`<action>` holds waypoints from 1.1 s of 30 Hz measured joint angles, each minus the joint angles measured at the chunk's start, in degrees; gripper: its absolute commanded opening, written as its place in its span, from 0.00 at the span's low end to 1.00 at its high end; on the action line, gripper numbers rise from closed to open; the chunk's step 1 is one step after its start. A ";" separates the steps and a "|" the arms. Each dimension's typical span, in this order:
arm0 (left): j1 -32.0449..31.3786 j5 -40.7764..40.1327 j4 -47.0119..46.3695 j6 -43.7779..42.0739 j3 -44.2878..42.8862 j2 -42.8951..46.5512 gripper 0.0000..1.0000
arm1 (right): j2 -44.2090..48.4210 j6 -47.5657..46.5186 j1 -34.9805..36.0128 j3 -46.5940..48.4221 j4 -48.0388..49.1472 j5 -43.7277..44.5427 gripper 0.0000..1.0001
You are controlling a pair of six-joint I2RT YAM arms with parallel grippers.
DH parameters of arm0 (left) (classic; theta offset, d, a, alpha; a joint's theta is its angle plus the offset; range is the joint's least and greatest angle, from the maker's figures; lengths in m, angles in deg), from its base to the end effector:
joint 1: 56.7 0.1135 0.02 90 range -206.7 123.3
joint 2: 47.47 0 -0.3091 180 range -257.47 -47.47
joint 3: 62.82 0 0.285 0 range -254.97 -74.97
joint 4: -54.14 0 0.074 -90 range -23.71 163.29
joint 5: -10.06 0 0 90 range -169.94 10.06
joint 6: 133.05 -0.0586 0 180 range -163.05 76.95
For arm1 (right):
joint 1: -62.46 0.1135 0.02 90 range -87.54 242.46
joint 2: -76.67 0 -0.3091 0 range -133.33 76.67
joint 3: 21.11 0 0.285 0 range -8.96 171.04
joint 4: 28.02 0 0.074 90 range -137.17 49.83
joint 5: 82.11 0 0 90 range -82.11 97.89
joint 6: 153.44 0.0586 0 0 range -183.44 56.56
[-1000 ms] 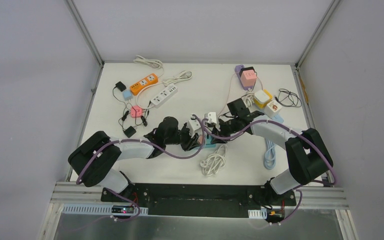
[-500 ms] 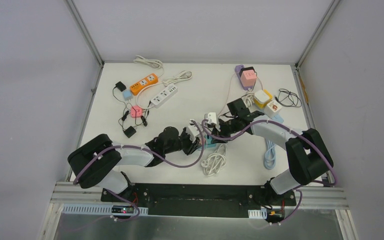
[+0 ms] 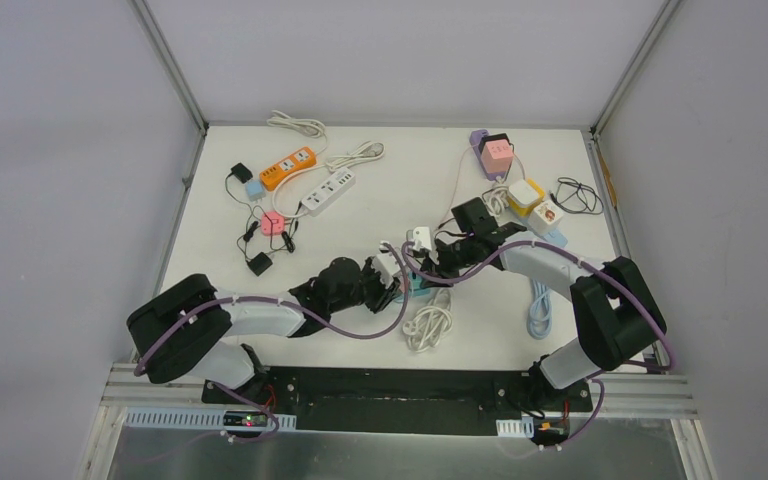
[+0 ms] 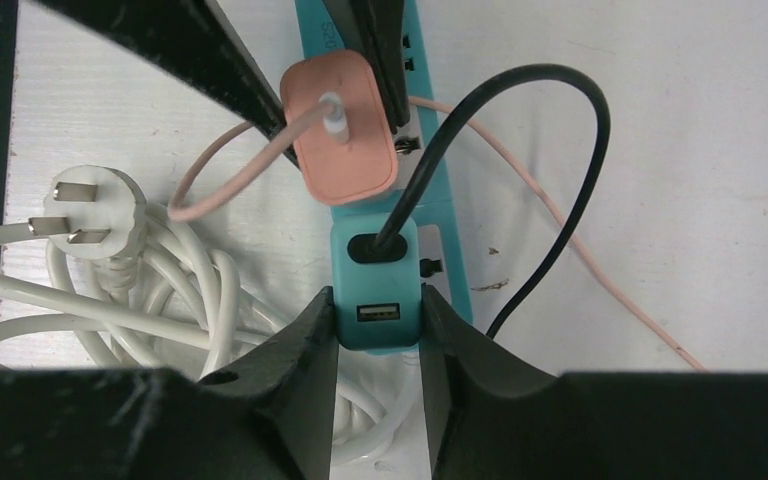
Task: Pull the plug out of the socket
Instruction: Remove the plug from the socket, then place the plug at the center of the board.
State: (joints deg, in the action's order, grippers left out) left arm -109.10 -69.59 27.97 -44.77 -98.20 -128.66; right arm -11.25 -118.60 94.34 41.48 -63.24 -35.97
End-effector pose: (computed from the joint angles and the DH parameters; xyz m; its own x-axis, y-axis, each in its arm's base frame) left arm 0.1718 -0.2404 0.1704 -0.1785 0.2802 -0.9432 0.8884 0.4580 -0.0321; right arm 0.2533 0.2054 0.1992 0.1276 -0.6176 -0.7761 -0.9897 -0.1305 -0.0588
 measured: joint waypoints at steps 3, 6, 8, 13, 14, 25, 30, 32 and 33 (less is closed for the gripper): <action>-3.23 -4.44 5.68 -3.78 -1.99 1.79 0.00 | 0.00 -0.04 0.20 0.00 -0.28 -0.09 0.12; -3.74 -6.32 4.48 -3.37 -1.31 4.00 0.00 | 0.00 -0.02 0.33 -0.02 0.13 0.22 0.12; -2.86 -6.12 0.81 -1.22 0.17 5.18 0.00 | 0.00 0.00 0.31 -0.09 0.26 0.57 0.12; 0.02 -5.44 -3.37 3.28 1.86 5.40 0.00 | 0.00 0.00 0.31 -0.22 0.52 0.55 0.15; 0.02 -5.40 -3.39 3.69 1.86 5.42 0.00 | 0.02 0.00 0.31 -0.22 0.52 0.57 0.18; 2.12 -7.91 -0.66 8.98 3.80 14.25 0.00 | 0.02 0.31 -0.94 -0.63 -0.17 0.74 0.89; 5.46 -10.84 3.80 13.73 3.76 20.31 0.00 | 0.37 0.61 -4.11 0.09 -2.36 -1.07 0.92; 6.71 -11.47 5.97 15.32 3.65 21.57 0.00 | 1.01 0.66 -4.92 1.25 -4.00 -2.16 0.93; 7.19 -11.54 7.19 15.93 3.43 21.92 0.00 | 1.40 0.63 -5.18 1.84 -4.79 -2.67 0.93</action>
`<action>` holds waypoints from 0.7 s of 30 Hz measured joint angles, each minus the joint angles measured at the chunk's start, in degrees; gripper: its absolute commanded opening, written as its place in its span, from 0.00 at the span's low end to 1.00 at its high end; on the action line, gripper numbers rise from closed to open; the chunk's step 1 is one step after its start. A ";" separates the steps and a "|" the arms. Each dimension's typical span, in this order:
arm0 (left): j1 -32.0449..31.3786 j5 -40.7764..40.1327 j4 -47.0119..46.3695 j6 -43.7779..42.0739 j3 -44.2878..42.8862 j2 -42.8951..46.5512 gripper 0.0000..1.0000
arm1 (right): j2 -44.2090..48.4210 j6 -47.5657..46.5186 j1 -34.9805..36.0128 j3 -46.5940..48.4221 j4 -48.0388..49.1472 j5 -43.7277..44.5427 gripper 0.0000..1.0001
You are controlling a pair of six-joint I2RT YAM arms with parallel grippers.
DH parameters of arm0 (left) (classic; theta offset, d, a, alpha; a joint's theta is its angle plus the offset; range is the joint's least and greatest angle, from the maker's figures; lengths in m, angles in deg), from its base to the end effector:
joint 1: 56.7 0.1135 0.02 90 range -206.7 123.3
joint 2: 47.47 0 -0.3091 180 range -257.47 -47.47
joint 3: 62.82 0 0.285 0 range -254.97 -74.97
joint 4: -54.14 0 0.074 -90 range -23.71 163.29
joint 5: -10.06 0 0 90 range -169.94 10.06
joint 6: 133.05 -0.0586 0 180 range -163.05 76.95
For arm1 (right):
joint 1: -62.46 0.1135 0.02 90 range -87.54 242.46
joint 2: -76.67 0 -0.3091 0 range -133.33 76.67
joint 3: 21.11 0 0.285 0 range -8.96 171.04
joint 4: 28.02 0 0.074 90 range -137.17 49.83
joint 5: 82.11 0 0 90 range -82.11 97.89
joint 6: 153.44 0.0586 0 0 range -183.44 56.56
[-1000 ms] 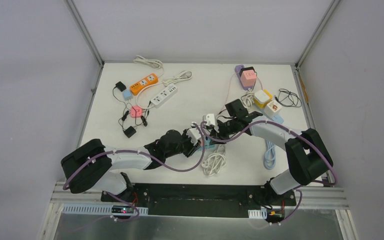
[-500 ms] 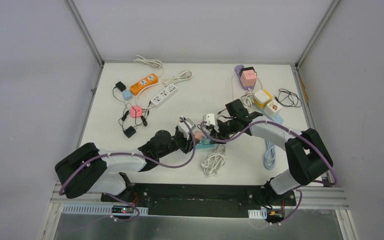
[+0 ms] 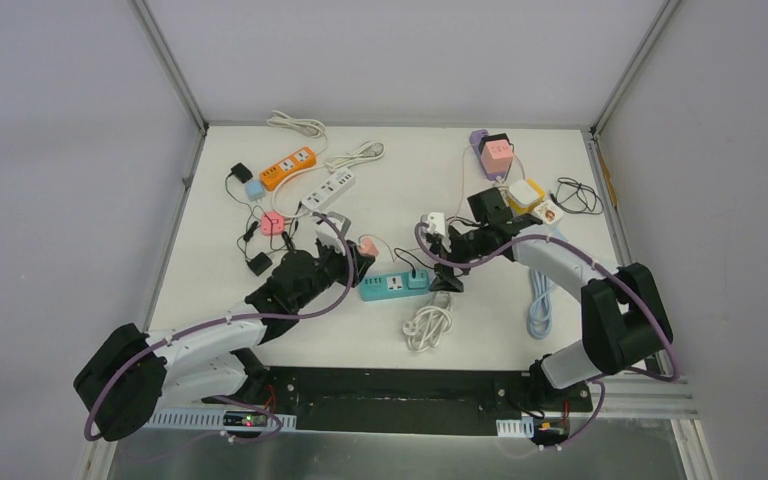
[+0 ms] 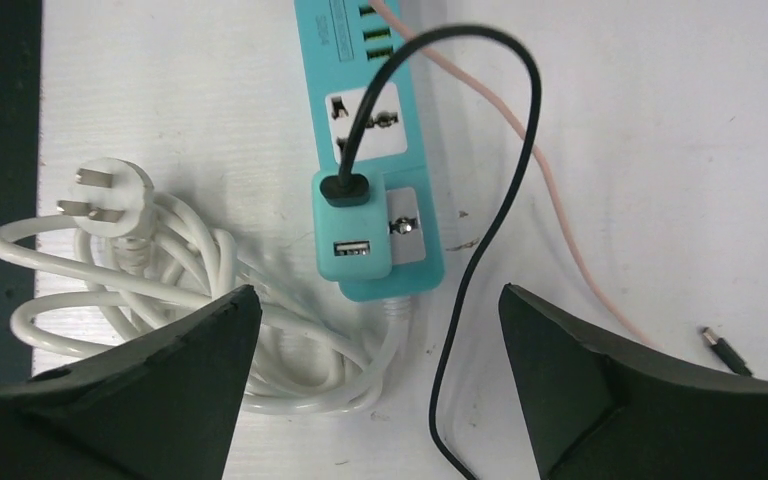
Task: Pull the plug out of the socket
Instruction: Place the plug at the center of the board.
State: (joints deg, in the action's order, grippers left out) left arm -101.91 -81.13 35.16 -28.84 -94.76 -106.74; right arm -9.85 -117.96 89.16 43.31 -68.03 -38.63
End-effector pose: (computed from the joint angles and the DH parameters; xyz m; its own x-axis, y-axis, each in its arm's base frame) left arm 0.1745 -0.1740 0.2291 -0.2698 -0.0766 -0.9599 0.6487 0.7222 -0.2400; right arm 0.2657 0.1812 0.2138 0.0404 -0.6069 -0.7938 -0.9984 -0.0551 -0.0087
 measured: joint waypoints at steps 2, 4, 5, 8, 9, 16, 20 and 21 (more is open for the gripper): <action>1.18 -0.09 3.23 1.75 -1.03 0.59 0.00 | 1.22 -0.70 -0.72 1.36 -2.16 -1.57 0.93; 2.29 -0.33 7.23 3.48 -2.75 1.14 0.00 | 2.56 -2.40 -1.49 2.69 -5.40 -3.19 0.94; 2.99 -0.59 9.88 4.79 -4.15 1.40 0.00 | 3.23 -3.48 -2.10 3.39 -7.34 -4.02 0.94; 5.46 -1.88 17.38 8.02 -9.35 1.70 0.00 | 5.05 -5.57 -4.46 4.96 -12.33 -5.97 0.96; 6.62 -2.12 19.65 9.29 -11.21 1.70 0.00 | 5.77 -5.55 -5.55 5.31 -13.81 -6.67 0.97; 16.63 -3.10 31.89 17.18 -22.69 0.46 0.00 | 11.65 4.74 -13.44 5.79 -16.94 -9.25 1.00; 24.13 1.31 36.20 20.22 -29.77 -2.84 0.00 | 14.51 13.88 -16.68 5.81 -17.14 -9.73 0.99; 26.58 3.08 37.40 21.05 -32.24 -4.04 0.00 | 14.84 15.87 -17.31 6.03 -17.66 -9.75 0.99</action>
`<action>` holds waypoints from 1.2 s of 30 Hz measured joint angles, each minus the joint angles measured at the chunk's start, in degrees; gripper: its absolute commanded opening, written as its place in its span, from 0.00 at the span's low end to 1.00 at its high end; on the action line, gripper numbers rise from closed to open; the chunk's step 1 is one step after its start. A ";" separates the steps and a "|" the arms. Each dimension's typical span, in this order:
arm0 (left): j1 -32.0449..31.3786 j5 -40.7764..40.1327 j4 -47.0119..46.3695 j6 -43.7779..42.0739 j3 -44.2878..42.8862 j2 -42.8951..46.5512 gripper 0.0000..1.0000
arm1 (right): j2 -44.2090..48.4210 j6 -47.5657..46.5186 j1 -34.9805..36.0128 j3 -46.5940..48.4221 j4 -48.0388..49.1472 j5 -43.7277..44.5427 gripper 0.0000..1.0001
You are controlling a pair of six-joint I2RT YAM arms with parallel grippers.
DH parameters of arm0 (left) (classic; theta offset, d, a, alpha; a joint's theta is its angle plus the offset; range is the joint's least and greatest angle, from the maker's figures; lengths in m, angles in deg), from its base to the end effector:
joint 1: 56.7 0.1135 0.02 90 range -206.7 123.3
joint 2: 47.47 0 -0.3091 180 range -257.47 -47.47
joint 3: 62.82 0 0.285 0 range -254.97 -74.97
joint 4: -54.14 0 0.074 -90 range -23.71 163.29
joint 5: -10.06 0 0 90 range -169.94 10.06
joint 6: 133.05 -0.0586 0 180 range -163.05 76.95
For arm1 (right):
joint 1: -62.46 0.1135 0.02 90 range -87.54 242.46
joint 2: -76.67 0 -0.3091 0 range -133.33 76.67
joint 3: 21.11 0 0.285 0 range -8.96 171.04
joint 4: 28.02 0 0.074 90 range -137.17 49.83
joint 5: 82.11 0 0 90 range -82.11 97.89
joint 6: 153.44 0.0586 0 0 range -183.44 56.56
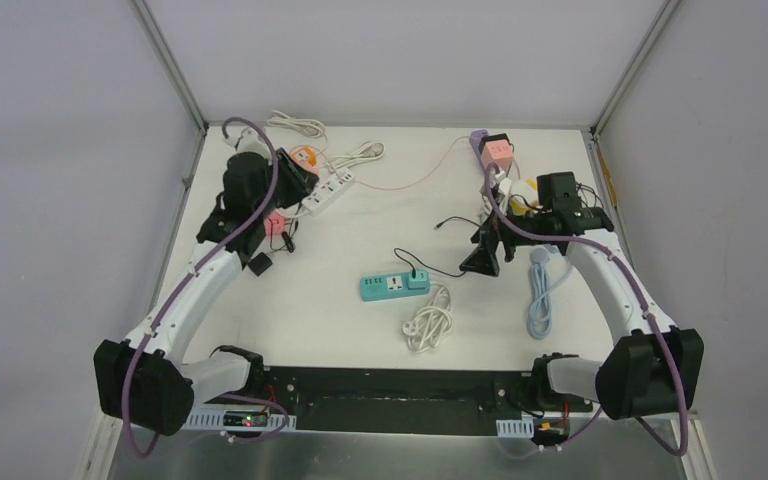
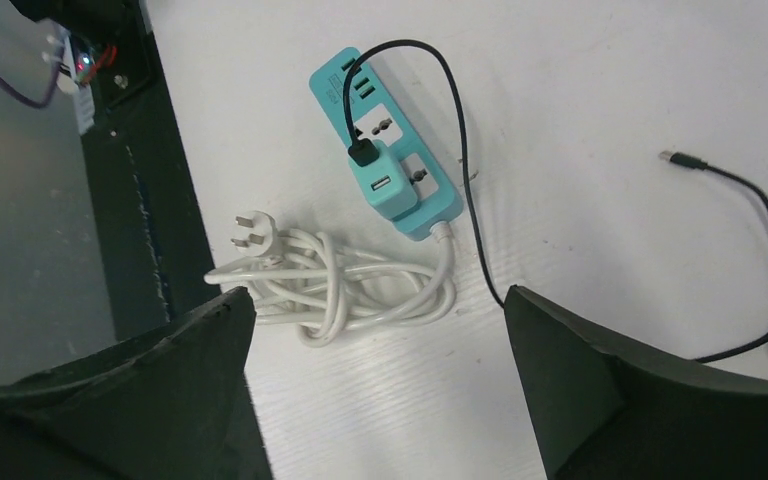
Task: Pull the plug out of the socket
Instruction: Place the plug at the center of the board.
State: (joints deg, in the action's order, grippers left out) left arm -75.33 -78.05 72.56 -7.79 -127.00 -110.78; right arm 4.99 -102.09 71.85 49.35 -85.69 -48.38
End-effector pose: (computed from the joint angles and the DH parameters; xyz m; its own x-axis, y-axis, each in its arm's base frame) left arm 0.2766 -0.0953 0.3540 -0.4348 -0.4623 -0.7728 0.1201 0.8207 -0.5585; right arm 0.2514 0.0910 0.3096 -0.3383 -0.4075 -0.8482 -0.9294 0.2859 0.2334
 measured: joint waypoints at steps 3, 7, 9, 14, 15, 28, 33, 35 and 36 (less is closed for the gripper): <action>5.53 4.52 2.43 1.44 -6.49 -3.02 0.00 | -0.33 3.98 -1.29 1.53 -3.06 0.02 0.99; 10.32 9.66 4.50 2.40 -15.08 -5.99 0.00 | -2.45 7.02 -2.99 4.22 -7.15 -1.14 0.99; 10.97 11.61 5.18 2.78 -18.36 -6.88 0.00 | -2.95 8.02 -4.79 4.31 -8.33 -1.84 0.99; 11.17 15.10 6.08 2.93 -22.40 -8.02 0.00 | -4.13 10.23 -11.61 7.43 -11.37 -3.23 0.99; 11.21 15.28 6.43 2.93 -22.73 -8.11 0.00 | -4.79 10.78 -13.35 8.98 -11.74 -3.85 0.99; 27.58 18.23 12.85 5.05 -37.68 -10.54 0.00 | -10.73 15.04 -24.57 17.90 -13.22 -9.75 0.94; 33.27 18.21 12.87 6.08 -40.19 -9.64 0.00 | -10.69 16.37 -24.57 13.53 -12.48 -10.67 0.94; 34.77 18.12 13.35 6.14 -40.19 -9.16 0.00 | -10.69 16.76 -24.55 11.39 -12.02 -10.62 0.94; 35.23 18.03 13.81 6.10 -40.30 -8.98 0.00 | -10.69 16.81 -24.55 10.73 -11.85 -10.62 0.94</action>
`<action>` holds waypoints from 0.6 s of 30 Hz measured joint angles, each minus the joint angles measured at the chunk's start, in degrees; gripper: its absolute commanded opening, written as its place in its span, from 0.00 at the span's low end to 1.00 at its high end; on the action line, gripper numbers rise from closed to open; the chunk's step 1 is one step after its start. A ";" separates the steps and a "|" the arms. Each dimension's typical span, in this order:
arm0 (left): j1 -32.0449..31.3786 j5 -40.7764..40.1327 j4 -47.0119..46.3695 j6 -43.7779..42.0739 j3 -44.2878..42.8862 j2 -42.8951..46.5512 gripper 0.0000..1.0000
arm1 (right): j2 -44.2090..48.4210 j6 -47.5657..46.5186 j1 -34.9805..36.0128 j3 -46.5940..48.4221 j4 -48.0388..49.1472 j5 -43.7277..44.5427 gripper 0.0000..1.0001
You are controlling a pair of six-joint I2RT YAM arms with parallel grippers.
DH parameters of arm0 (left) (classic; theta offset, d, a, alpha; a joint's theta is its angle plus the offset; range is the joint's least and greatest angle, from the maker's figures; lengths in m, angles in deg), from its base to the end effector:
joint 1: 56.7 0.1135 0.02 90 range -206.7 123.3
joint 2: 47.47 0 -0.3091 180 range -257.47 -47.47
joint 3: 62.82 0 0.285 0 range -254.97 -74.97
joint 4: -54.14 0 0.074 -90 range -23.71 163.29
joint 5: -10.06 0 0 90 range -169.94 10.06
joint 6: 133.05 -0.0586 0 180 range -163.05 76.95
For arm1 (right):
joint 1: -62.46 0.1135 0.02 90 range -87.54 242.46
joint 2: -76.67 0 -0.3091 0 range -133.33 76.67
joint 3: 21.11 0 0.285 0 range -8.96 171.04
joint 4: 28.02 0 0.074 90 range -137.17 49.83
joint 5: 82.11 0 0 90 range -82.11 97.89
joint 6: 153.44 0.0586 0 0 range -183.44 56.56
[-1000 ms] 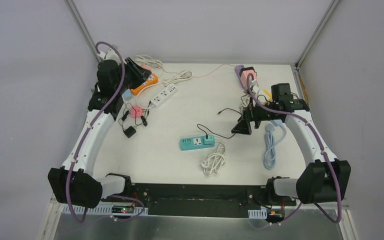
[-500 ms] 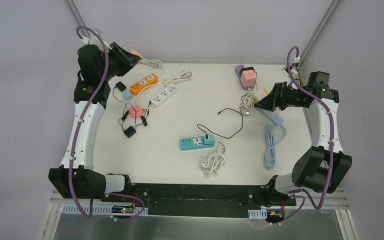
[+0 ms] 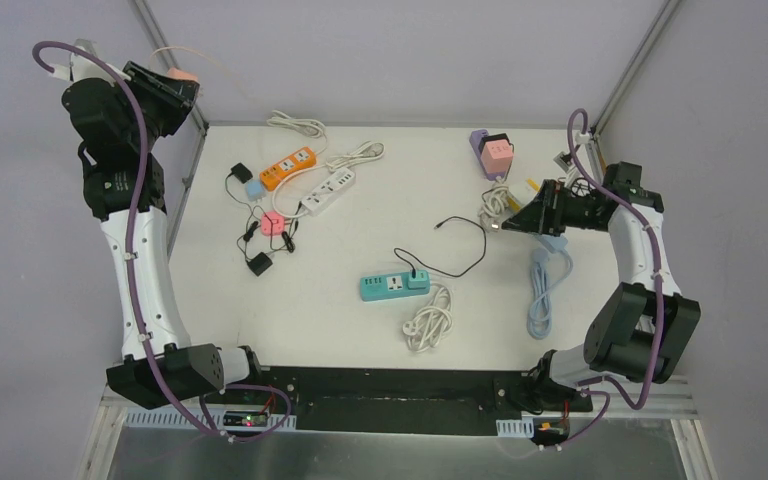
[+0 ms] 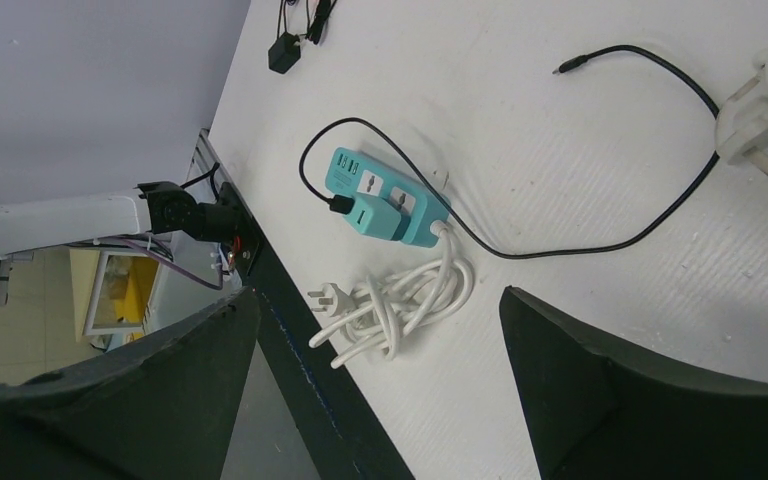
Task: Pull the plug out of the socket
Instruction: Place the plug at the center of the board.
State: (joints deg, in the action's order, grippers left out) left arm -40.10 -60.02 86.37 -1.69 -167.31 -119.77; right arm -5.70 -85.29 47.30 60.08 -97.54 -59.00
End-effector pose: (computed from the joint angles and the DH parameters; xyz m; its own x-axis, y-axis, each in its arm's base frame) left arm 0.2897 0.0655 0.5597 -0.0388 -0.6598 -0.7504 0.0430 0.7492 -0.6610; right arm 0.2998 -0.0254 0.3224 -0.7745 0.0585 -0.6298 -0.5161 0.5173 0.6827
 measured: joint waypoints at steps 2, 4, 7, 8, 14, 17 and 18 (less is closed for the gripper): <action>0.76 -0.33 1.73 -0.28 -0.94 0.11 0.00 | 0.11 0.22 0.07 -1.40 0.85 0.02 0.94; 1.14 -0.66 3.15 -0.92 -2.01 0.28 0.00 | 0.37 0.46 0.26 -2.54 1.66 0.09 0.94; 1.14 -1.18 4.22 -1.77 -2.60 0.98 0.00 | 1.01 0.79 0.52 -4.11 3.13 0.15 0.94; 1.14 -1.16 4.46 -1.90 -2.54 1.27 0.00 | 1.22 0.98 0.63 -4.74 3.72 0.17 0.94; 1.14 1.66 3.17 -2.56 5.29 3.89 0.00 | 1.42 1.86 1.51 -8.13 6.86 0.24 0.94; 1.14 2.80 3.04 -3.48 12.81 4.26 0.00 | 1.42 2.12 1.79 -9.70 8.52 0.24 0.94; 1.14 2.95 3.10 -3.67 15.19 4.09 0.00 | 1.42 2.27 1.88 -10.29 9.03 0.26 0.94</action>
State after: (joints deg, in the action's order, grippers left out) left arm -38.96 -57.07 89.47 -5.36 -152.12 -115.68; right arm -4.28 -83.01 49.18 49.78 -88.51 -58.74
